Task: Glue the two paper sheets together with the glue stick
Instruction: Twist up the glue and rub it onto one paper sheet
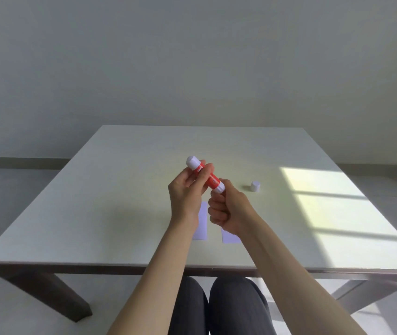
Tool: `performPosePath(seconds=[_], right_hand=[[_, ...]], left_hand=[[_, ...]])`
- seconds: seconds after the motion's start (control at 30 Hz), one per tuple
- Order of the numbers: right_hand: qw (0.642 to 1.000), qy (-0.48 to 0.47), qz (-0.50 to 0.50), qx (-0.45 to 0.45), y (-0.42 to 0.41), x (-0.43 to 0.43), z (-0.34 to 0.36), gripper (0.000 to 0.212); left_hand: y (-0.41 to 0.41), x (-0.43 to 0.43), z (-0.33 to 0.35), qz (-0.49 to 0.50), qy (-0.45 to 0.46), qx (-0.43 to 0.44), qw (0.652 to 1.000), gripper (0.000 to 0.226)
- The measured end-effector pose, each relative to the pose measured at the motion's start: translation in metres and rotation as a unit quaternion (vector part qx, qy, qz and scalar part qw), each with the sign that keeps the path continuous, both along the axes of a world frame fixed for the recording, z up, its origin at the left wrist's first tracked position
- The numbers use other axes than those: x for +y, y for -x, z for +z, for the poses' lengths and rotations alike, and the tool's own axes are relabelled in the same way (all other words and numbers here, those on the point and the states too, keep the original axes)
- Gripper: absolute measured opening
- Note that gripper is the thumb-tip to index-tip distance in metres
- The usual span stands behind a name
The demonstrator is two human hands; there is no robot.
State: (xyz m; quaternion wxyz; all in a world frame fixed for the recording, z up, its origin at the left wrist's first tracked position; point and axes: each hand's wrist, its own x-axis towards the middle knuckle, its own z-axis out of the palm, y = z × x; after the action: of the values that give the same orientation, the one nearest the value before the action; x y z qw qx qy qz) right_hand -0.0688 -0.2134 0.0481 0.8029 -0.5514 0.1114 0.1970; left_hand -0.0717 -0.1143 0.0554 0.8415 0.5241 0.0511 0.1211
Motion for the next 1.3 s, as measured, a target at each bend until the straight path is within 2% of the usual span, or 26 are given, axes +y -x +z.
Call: performPosePath(seconds=[0.07,0.1,0.17,0.23,0.3,0.4,0.47,0.53,0.6,0.67,0.7,0.77,0.87,1.03,1.17,1.23,1.3], right_hand=[[1.000,-0.001,0.028,-0.007,0.003,-0.006,0.004,0.050],[0.998,0.020,0.022,-0.049,0.004,-0.009,0.001,0.050],[0.984,0.070,-0.005,-0.163,0.010,-0.009,-0.003,0.038],[0.972,0.067,-0.027,-0.223,0.015,-0.008,-0.008,0.024],[0.980,0.039,-0.017,-0.196,0.015,-0.008,-0.010,0.028],[0.999,-0.047,0.013,-0.004,0.012,-0.008,-0.009,0.057],[0.996,-0.083,0.003,0.040,0.011,-0.006,-0.009,0.065],[0.998,-0.065,-0.015,-0.021,0.012,-0.008,-0.013,0.061],[0.989,-0.037,-0.028,-0.142,0.015,-0.012,-0.016,0.041],[0.979,-0.027,-0.016,-0.203,0.018,-0.016,-0.020,0.028],[0.983,-0.026,-0.011,-0.184,0.019,-0.016,-0.019,0.029],[0.996,-0.045,-0.006,-0.083,0.019,-0.015,-0.015,0.041],[0.996,-0.066,0.031,0.055,0.019,-0.013,-0.008,0.056],[0.984,-0.106,0.092,0.111,0.021,-0.016,-0.004,0.049],[0.996,-0.054,0.050,0.046,0.019,-0.015,-0.010,0.056],[0.998,-0.028,0.030,-0.042,0.019,-0.015,-0.011,0.062],[0.987,-0.032,0.044,-0.151,0.020,-0.013,-0.011,0.051]], left_hand=[[0.001,0.002,0.001,-0.017,0.020,-0.002,1.000,0.014],[0.002,0.003,0.001,-0.019,0.025,-0.001,0.999,0.010],[0.004,0.003,0.000,-0.008,0.025,0.009,1.000,0.008],[0.004,0.004,-0.001,-0.001,0.028,0.016,0.999,0.008],[0.004,0.006,-0.002,-0.010,0.023,0.013,1.000,0.008],[0.008,0.007,-0.002,-0.066,-0.002,-0.012,0.998,0.009],[0.011,0.005,0.001,-0.096,0.002,-0.022,0.995,0.010],[0.011,0.006,0.001,-0.084,0.004,-0.018,0.996,0.012],[0.010,0.008,0.001,-0.067,0.003,-0.014,0.998,0.010],[0.010,0.010,0.001,-0.074,0.006,-0.020,0.997,0.011],[0.010,0.010,0.001,-0.083,0.000,-0.025,0.996,0.012],[0.011,0.009,-0.001,-0.105,-0.025,-0.034,0.994,0.011],[0.010,0.009,-0.004,-0.144,-0.035,-0.053,0.987,0.018],[0.008,0.017,-0.010,-0.199,-0.033,-0.070,0.977,0.020],[0.007,0.020,-0.014,-0.192,-0.067,-0.058,0.977,0.020],[0.008,0.023,-0.015,-0.166,-0.091,-0.045,0.981,0.017],[0.009,0.025,-0.014,-0.160,-0.131,-0.041,0.978,0.018]])
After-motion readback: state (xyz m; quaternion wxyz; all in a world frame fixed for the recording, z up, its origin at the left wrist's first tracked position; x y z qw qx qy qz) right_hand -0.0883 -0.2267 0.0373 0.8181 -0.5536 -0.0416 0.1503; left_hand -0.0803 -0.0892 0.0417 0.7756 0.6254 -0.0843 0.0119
